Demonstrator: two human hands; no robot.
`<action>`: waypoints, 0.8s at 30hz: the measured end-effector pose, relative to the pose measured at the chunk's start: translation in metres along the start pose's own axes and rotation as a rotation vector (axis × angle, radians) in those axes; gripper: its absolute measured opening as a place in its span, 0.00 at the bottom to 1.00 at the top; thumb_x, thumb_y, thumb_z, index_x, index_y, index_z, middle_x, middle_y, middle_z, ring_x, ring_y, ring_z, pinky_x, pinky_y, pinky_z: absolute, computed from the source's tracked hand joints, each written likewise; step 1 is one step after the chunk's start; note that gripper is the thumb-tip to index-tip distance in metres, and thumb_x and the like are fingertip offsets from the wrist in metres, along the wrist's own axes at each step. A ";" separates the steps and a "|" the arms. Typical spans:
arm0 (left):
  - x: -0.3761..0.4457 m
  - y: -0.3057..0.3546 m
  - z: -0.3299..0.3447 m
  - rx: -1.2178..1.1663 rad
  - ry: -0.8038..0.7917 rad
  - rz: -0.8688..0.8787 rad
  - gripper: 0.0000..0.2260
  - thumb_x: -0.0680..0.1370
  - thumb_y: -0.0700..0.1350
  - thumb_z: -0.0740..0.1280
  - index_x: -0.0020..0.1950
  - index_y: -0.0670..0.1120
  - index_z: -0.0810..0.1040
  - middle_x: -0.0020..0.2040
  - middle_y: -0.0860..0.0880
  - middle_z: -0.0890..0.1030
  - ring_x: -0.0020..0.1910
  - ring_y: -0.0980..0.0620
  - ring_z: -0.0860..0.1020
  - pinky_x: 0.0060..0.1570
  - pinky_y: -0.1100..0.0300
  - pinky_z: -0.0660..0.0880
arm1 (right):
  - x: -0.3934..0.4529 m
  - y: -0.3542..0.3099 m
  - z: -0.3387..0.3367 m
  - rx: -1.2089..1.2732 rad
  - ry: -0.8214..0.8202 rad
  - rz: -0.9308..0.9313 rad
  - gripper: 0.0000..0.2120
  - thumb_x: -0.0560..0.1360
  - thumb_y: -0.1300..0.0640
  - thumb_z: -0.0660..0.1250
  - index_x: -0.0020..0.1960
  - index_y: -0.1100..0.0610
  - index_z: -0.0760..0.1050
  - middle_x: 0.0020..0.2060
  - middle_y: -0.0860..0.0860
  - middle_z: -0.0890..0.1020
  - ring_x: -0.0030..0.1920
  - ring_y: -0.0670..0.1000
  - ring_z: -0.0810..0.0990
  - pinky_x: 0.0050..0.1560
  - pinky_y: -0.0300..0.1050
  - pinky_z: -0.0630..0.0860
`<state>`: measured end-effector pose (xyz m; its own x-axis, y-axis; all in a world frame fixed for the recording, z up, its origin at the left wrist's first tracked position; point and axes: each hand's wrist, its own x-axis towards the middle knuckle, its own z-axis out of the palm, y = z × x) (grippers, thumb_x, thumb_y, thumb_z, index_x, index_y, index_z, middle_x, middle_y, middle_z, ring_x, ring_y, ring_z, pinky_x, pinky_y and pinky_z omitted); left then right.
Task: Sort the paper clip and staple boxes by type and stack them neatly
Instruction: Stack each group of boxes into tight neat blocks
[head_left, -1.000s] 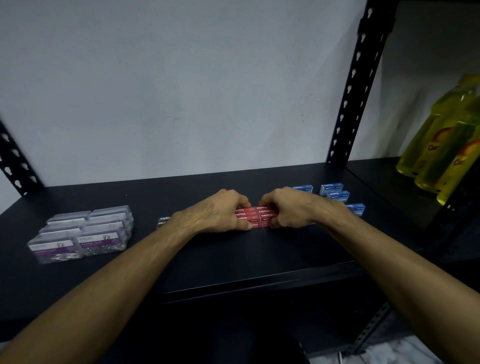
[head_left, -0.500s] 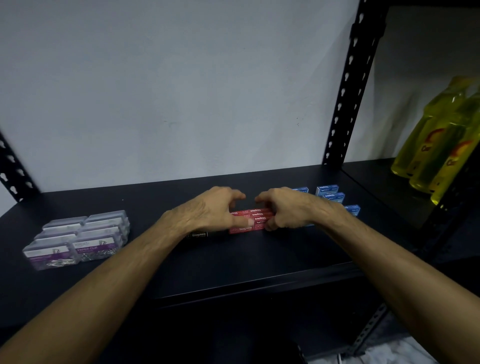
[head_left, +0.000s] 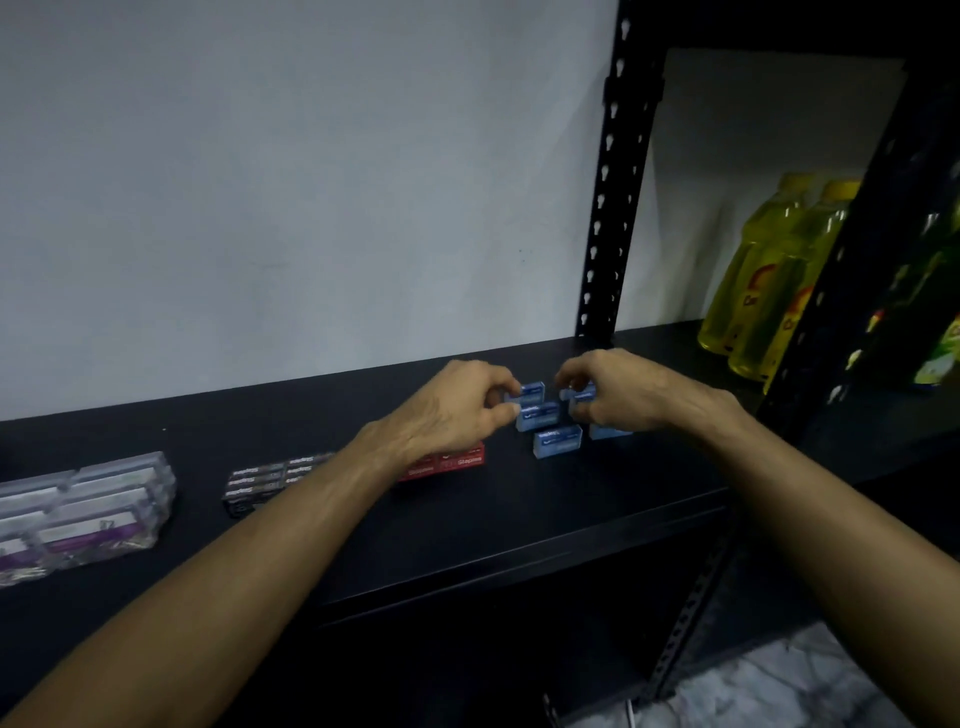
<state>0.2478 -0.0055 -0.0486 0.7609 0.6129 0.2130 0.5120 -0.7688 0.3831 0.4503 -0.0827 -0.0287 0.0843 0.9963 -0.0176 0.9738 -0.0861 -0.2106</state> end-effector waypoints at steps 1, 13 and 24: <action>0.003 0.005 0.007 -0.001 -0.006 0.009 0.14 0.79 0.51 0.66 0.62 0.49 0.80 0.47 0.53 0.82 0.45 0.57 0.78 0.43 0.64 0.73 | -0.003 0.007 0.000 -0.015 0.001 0.015 0.19 0.76 0.54 0.70 0.66 0.48 0.74 0.62 0.49 0.77 0.58 0.49 0.77 0.57 0.47 0.75; 0.024 0.032 0.053 0.071 -0.053 -0.023 0.14 0.77 0.52 0.70 0.60 0.48 0.80 0.49 0.50 0.81 0.48 0.50 0.80 0.52 0.52 0.78 | -0.011 0.051 0.018 -0.093 0.012 0.078 0.15 0.75 0.56 0.69 0.61 0.45 0.77 0.54 0.45 0.77 0.52 0.48 0.77 0.49 0.45 0.75; 0.024 0.023 0.058 0.081 -0.028 -0.079 0.12 0.78 0.46 0.69 0.61 0.48 0.79 0.56 0.48 0.82 0.54 0.48 0.80 0.54 0.54 0.77 | -0.004 0.045 0.036 0.009 0.027 -0.004 0.06 0.75 0.60 0.67 0.48 0.50 0.79 0.44 0.46 0.81 0.44 0.48 0.80 0.45 0.47 0.78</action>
<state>0.3014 -0.0189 -0.0868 0.7272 0.6678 0.1588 0.6007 -0.7311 0.3234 0.4864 -0.0906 -0.0736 0.0861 0.9962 0.0100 0.9723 -0.0818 -0.2189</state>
